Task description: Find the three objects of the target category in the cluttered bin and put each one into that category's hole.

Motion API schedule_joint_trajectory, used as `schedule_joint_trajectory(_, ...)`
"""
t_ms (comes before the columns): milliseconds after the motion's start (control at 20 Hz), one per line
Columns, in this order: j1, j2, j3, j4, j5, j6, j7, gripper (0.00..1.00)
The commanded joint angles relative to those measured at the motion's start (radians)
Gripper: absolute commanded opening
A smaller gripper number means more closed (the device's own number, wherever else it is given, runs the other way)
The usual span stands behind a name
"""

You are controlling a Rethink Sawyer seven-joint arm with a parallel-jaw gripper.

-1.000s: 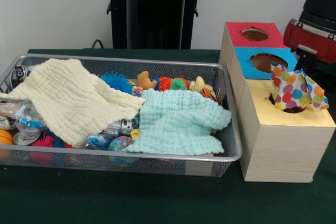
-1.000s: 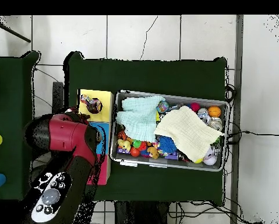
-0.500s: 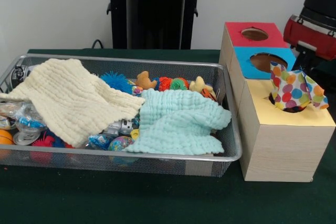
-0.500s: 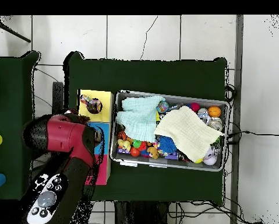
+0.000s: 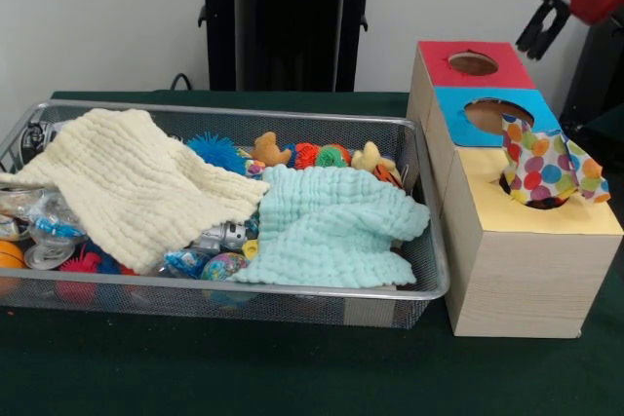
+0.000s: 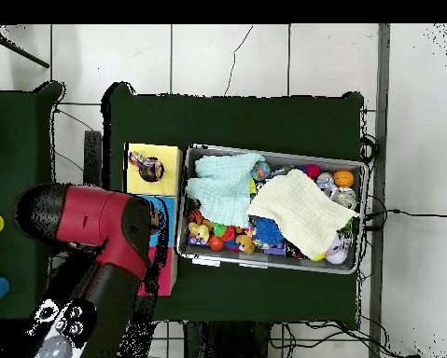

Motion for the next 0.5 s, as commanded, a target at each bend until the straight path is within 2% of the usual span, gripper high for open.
schedule_joint_trajectory(50, -0.087, -0.075, 0.048, -0.067, -0.017, 0.005, 0.106, 0.00)
schedule_joint_trajectory(200, -0.109, -0.089, 0.084, -0.084, 0.000, -0.067, 0.093, 0.00)
schedule_joint_trajectory(500, -0.108, -0.083, 0.039, -0.230, -0.043, -0.004, 0.143, 0.00)
